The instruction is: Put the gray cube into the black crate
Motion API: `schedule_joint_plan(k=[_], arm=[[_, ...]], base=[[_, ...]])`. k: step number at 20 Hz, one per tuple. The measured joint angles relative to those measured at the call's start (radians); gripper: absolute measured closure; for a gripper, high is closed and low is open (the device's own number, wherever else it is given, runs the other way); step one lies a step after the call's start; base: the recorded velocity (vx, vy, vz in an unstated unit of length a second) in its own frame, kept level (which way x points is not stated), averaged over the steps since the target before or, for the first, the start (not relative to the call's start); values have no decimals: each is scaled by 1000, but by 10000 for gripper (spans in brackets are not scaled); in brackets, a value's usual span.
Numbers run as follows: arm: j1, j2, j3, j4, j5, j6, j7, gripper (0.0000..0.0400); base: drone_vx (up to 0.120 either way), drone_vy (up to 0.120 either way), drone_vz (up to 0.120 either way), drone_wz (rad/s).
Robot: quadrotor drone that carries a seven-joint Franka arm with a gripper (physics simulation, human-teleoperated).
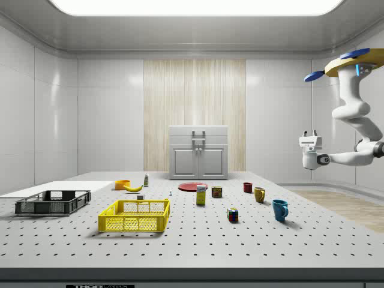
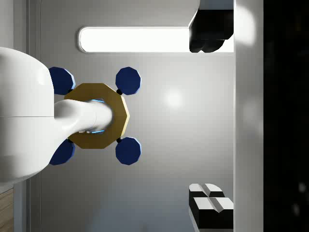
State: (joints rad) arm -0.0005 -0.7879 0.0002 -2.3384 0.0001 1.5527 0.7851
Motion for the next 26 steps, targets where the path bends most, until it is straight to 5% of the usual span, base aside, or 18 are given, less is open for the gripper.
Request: schedule_joint_plan(k=[12, 21, 26], arm=[[-4, 65, 3, 236, 2, -162, -2, 0], [-6, 85, 4, 291, 2, -190, -3, 0], [-7, 85, 4, 296, 2, -190, -3, 0]], base=[[0, 0, 0, 0], [0, 0, 0, 0], [112, 0, 0, 0]])
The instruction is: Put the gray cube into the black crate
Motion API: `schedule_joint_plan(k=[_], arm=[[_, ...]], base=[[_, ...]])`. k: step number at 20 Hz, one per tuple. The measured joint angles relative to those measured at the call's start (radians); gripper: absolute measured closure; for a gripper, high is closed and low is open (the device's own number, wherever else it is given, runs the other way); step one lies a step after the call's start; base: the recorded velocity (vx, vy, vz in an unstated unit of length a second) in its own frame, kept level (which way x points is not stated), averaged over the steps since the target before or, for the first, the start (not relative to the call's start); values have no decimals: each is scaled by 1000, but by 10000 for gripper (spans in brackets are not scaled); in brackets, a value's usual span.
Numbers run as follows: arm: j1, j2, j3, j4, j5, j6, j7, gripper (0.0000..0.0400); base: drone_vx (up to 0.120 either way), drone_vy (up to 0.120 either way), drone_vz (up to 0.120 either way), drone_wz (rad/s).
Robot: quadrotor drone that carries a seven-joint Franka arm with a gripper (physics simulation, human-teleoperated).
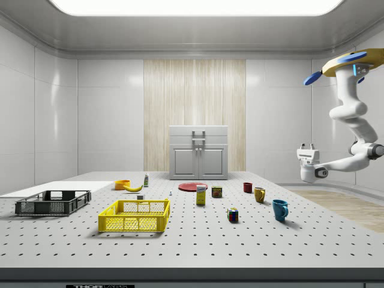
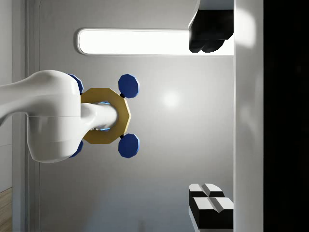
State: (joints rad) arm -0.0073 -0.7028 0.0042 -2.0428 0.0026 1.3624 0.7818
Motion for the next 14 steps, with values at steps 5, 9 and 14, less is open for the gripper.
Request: schedule_joint_plan(k=[5, 9, 14], arm=[[-1, -2, 0, 0, 0, 3, 0, 0], [-1, -4, 1, -2, 0, 5, 0, 0], [-2, -6, 2, -4, -1, 9, 0, 0]], base=[[120, 0, 0, 0], [120, -100, 0, 0], [120, -16, 0, 0]])
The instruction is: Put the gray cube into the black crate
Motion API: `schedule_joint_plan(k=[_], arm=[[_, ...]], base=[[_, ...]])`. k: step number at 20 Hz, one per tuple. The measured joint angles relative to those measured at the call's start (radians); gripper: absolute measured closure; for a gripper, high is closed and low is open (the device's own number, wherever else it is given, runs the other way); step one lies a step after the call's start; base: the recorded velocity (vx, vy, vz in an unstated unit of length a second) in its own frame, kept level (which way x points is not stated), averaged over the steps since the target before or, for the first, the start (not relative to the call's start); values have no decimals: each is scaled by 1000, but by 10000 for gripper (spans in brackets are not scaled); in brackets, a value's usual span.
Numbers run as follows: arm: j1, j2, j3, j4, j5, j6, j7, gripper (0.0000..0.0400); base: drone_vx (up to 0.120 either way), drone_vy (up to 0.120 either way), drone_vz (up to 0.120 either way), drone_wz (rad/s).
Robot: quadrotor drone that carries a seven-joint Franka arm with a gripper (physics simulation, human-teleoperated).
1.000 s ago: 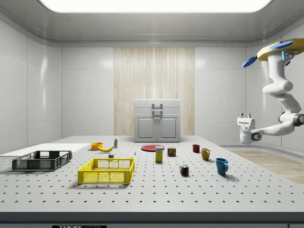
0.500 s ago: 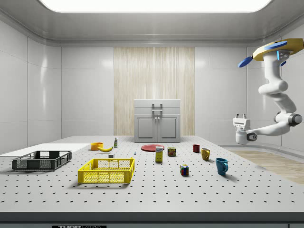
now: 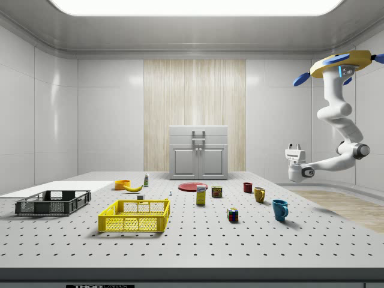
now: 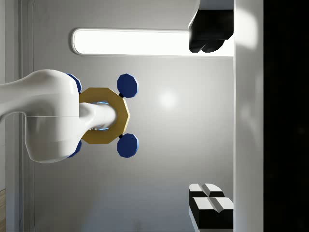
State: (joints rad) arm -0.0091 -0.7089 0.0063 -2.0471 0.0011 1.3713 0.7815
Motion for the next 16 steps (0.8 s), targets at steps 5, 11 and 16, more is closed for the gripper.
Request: schedule_joint_plan(k=[5, 11, 16], arm=[[-1, -3, 2, -3, -3, 4, 0, 0], [-3, -6, 9, -6, -12, 8, 1, 0], [-7, -9, 22, -9, -30, 12, 4, 0]], base=[[120, 0, 0, 0], [120, 0, 0, 0], [120, 0, 0, 0]])
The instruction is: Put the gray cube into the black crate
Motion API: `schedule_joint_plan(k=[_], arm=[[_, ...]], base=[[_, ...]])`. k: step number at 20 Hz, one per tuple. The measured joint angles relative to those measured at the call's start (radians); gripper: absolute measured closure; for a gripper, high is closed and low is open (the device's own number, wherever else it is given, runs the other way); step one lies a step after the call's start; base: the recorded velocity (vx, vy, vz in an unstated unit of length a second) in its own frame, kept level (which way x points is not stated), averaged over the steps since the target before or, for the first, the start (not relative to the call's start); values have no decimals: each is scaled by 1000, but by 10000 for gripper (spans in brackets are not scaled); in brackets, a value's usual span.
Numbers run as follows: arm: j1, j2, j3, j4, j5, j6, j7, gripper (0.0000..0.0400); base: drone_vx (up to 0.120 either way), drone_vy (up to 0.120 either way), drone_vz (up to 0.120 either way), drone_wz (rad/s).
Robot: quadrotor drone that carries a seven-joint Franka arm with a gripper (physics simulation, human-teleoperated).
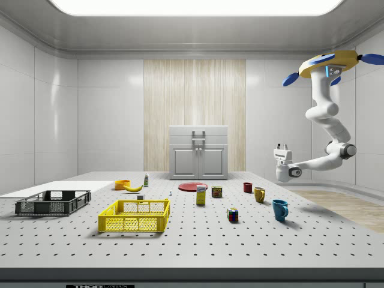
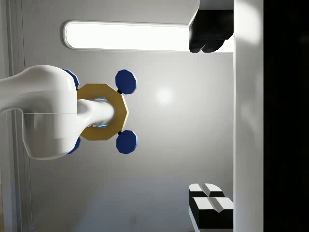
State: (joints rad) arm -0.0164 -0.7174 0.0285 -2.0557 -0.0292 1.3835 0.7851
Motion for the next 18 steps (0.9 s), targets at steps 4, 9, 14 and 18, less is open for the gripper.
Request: schedule_joint_plan(k=[4, 9, 14, 18], arm=[[-7, -2, 23, -3, -32, 3, 4, 0], [-26, -7, 83, -13, -117, 8, 16, 0], [-69, -18, 218, -51, -309, 17, 43, 0], [-137, -42, 414, -155, -600, 32, 93, 0]], base=[[120, 0, 0, 0], [120, 0, 0, 0], [120, 0, 0, 0], [120, 0, 0, 0]])
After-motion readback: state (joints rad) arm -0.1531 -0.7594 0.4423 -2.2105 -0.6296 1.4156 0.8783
